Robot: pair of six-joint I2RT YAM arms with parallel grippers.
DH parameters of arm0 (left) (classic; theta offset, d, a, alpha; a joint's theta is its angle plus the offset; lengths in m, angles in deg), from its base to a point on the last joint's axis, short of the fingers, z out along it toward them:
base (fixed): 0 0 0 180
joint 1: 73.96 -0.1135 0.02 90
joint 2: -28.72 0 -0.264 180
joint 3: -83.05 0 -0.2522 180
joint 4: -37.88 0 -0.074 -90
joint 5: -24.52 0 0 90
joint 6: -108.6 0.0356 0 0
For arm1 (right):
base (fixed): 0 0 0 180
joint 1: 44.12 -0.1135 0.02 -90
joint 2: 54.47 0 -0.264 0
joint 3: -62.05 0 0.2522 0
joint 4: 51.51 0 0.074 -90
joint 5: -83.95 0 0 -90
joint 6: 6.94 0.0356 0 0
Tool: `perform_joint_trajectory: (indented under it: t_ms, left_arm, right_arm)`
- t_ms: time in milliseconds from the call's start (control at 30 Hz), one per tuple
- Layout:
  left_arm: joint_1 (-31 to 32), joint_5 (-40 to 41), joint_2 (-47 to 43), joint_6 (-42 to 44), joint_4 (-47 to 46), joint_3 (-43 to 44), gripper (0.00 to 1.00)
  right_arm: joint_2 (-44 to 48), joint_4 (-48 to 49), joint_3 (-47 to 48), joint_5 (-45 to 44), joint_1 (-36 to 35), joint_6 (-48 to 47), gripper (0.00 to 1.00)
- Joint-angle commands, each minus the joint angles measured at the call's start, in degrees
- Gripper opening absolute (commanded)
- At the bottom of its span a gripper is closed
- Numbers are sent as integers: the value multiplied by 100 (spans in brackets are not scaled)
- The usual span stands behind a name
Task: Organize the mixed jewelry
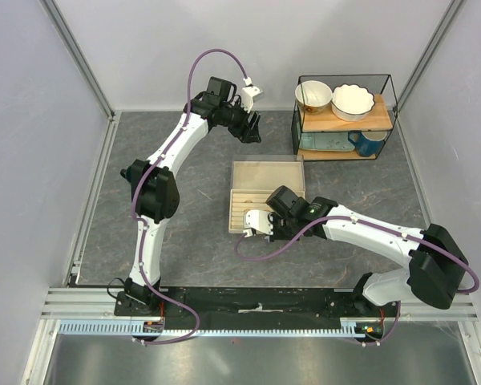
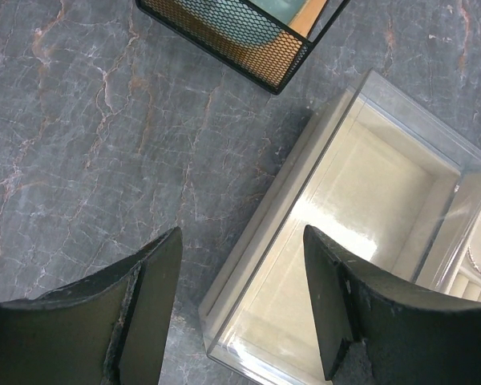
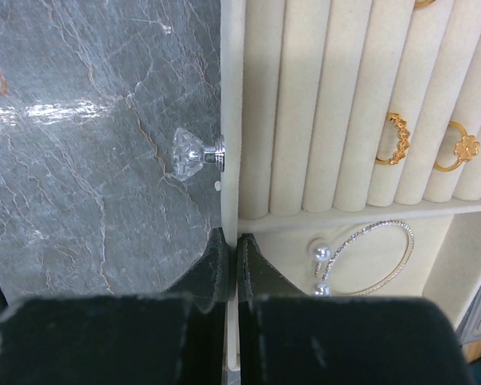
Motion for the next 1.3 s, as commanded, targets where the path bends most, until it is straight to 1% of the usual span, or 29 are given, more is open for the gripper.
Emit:
perform_joint_trajectory:
  t_ms: [0,1267]
  left_arm:
    - [29,-81,28,227,-17,134,69]
    - [47,-143,54,262,-8,73,69]
  right_arm:
    - [162,133,73,38,22,-95,0]
    - [-58,142,47,117,154,-209,0]
